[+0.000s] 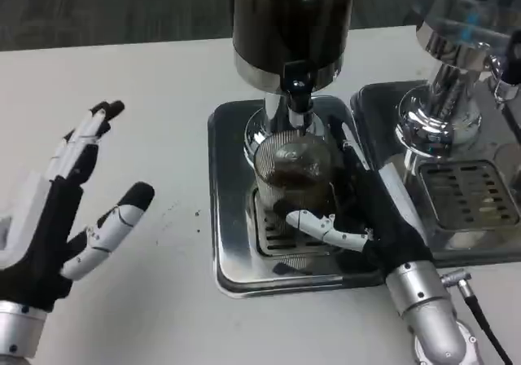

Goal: Grasp the cup under the faucet to collect the drink, then remove the cup.

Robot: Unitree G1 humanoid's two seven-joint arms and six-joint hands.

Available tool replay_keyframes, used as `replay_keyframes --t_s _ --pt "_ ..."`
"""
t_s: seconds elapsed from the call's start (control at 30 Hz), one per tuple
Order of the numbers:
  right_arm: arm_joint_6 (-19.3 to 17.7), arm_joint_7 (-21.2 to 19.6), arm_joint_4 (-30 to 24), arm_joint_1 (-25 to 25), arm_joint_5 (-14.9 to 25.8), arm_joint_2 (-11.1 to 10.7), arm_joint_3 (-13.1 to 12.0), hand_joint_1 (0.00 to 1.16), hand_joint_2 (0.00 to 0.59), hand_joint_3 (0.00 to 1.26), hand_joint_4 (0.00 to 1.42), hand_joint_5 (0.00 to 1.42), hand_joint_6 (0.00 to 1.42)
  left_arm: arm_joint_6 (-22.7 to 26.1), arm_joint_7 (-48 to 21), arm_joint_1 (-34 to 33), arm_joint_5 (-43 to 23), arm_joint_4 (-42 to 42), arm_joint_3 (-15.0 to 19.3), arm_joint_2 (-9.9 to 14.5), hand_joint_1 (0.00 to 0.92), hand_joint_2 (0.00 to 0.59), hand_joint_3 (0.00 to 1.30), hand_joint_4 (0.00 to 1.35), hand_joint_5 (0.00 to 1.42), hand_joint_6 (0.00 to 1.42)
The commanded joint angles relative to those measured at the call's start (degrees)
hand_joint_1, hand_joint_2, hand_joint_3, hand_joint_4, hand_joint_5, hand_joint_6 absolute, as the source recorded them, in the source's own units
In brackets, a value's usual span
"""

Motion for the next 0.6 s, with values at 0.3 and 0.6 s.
replay_keyframes --t_s 0.3,0.6 --pt "-2.98 -1.70 7.47 -3.77 1.31 1.65 -1.42 0.81 0.134 0.00 0.00 0.00 0.19 0.80 2.20 0.31 3.34 4.58 -6.51 2.13 0.000 0.203 0.12 0.00 0.10 0.02" --pt "-4.22 -0.09 10.41 -5.08 0.85 2.28 -0.73 0.83 0.136 0.00 0.00 0.01 0.21 0.68 3.59 1.52 2.76 4.03 -7.60 2.32 0.000 0.210 0.16 0.00 0.11 0.02"
